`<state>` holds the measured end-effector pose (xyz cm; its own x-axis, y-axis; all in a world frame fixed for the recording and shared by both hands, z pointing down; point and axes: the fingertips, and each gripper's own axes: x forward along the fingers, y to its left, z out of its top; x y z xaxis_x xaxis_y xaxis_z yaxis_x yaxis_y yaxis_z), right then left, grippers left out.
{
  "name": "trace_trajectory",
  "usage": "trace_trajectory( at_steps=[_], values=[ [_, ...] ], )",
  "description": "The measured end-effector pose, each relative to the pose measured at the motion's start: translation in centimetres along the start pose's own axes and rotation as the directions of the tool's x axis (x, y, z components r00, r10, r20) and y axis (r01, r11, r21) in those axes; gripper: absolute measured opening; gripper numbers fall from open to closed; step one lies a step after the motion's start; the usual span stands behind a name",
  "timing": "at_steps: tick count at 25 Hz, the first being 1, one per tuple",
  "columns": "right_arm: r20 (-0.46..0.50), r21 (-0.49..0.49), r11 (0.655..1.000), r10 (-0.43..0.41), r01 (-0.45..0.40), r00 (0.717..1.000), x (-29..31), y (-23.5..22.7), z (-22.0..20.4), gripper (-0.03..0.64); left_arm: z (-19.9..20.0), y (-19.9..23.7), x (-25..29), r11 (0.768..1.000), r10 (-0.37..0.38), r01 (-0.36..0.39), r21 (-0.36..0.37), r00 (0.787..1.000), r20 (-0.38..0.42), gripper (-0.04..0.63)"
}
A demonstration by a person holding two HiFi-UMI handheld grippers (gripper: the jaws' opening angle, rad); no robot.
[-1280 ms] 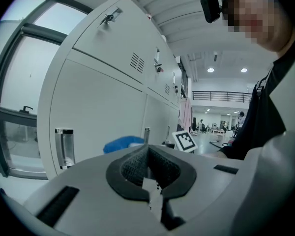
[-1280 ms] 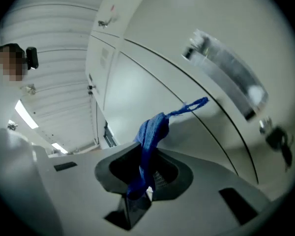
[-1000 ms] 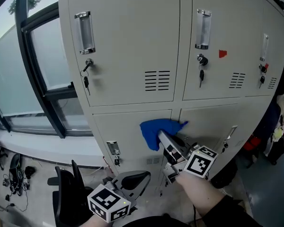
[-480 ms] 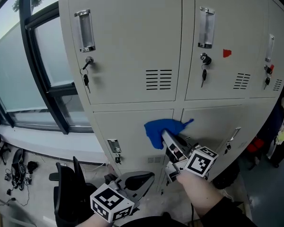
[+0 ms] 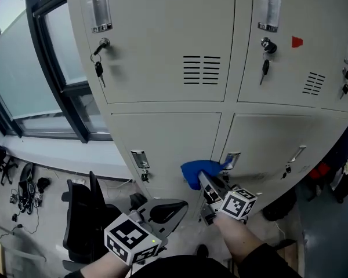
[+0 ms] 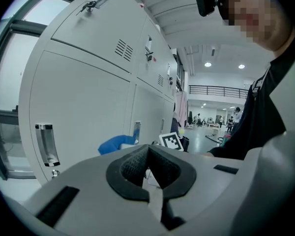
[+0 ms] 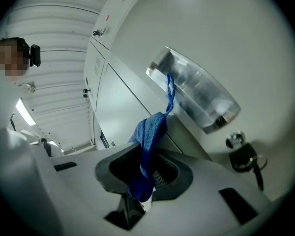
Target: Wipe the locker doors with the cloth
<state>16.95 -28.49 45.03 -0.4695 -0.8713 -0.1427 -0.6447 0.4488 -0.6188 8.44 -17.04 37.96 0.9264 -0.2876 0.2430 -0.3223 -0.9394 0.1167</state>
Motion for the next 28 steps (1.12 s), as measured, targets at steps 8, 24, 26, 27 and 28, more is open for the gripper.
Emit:
trace_trajectory(
  at_steps=[8, 24, 26, 27, 28],
  values=[
    [-0.106, 0.069, 0.994, -0.072, 0.080, 0.992, -0.9, -6.2, -8.0, 0.049, -1.4, 0.3, -0.2, 0.999, 0.029, -0.029, -0.016, 0.999, -0.034, 0.006],
    [-0.207, 0.117, 0.967, -0.199, 0.226, 0.958, -2.5, -11.8, -14.6, 0.051, -4.0, 1.4, -4.3, 0.992, 0.096, -0.098, -0.078, 0.995, -0.036, 0.006],
    [-0.202, 0.123, 0.965, -0.205, 0.232, 0.958, -2.7, -11.4, -14.5, 0.051, -4.0, 1.3, -5.0, 0.992, 0.092, -0.094, -0.085, 0.995, -0.027, 0.006],
    [-0.198, 0.125, 0.965, -0.205, 0.232, 0.958, -2.7, -10.9, -14.4, 0.051, -4.0, 1.2, -5.3, 0.992, 0.088, -0.090, -0.084, 0.996, -0.020, 0.006],
    [-0.193, 0.121, 0.966, -0.203, 0.228, 0.960, -2.8, -10.3, -14.3, 0.051, -4.0, 1.1, -5.7, 0.993, 0.083, -0.084, -0.081, 0.996, -0.014, 0.006]
  ],
)
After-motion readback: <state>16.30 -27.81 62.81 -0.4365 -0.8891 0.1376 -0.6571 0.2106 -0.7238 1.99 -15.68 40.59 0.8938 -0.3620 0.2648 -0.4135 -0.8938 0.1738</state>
